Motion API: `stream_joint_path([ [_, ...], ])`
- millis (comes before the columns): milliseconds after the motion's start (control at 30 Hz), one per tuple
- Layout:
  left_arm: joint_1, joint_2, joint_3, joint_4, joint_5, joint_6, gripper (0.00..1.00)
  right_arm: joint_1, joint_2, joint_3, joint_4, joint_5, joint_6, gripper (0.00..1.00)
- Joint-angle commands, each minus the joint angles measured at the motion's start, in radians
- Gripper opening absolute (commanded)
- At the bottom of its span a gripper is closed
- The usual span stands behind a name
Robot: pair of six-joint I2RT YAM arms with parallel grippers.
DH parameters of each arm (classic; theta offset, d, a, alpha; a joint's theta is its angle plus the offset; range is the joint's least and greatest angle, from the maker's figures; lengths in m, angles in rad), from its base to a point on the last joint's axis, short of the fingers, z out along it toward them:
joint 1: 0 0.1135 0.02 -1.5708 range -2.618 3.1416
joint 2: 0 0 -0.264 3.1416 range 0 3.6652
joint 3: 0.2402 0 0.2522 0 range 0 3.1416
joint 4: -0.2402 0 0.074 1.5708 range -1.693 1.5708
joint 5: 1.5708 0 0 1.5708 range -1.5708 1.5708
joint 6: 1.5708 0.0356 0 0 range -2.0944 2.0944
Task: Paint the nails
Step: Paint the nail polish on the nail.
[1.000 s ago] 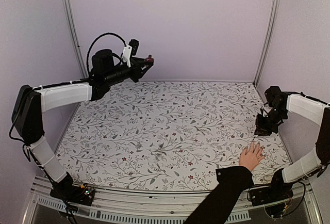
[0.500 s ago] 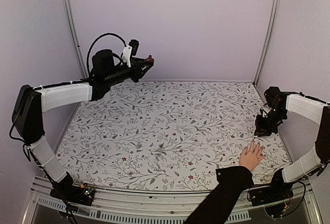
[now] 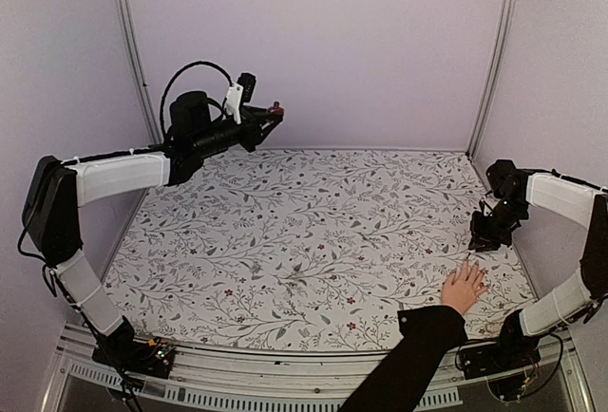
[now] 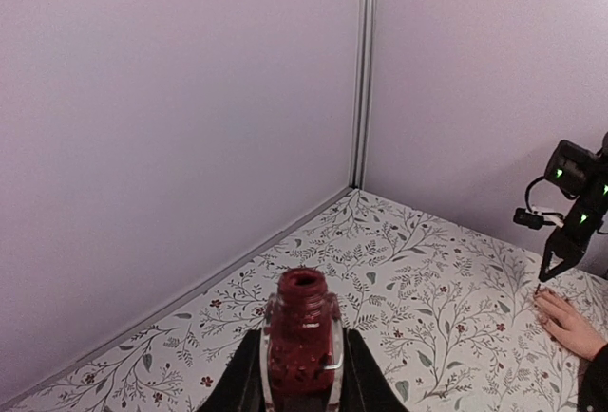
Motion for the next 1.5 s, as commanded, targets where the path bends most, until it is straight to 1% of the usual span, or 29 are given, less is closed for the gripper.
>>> stream_joint_path([
  [0, 0.012, 0.01, 0.015, 0.022, 0.007, -0.01, 0.0, -0.004, 0.009, 0.002, 0.007, 0.021, 0.008, 0.0],
  [633, 0.013, -0.012, -0.013, 0.026, -0.008, -0.024, 0.0, -0.004, 0.027, -0.001, 0.008, 0.034, 0.014, 0.0],
  [1467, 0.012, 0.001, -0.014, 0.035, -0.011, -0.04, 0.0, -0.004, 0.052, -0.006, 0.01, 0.041, 0.019, 0.0],
])
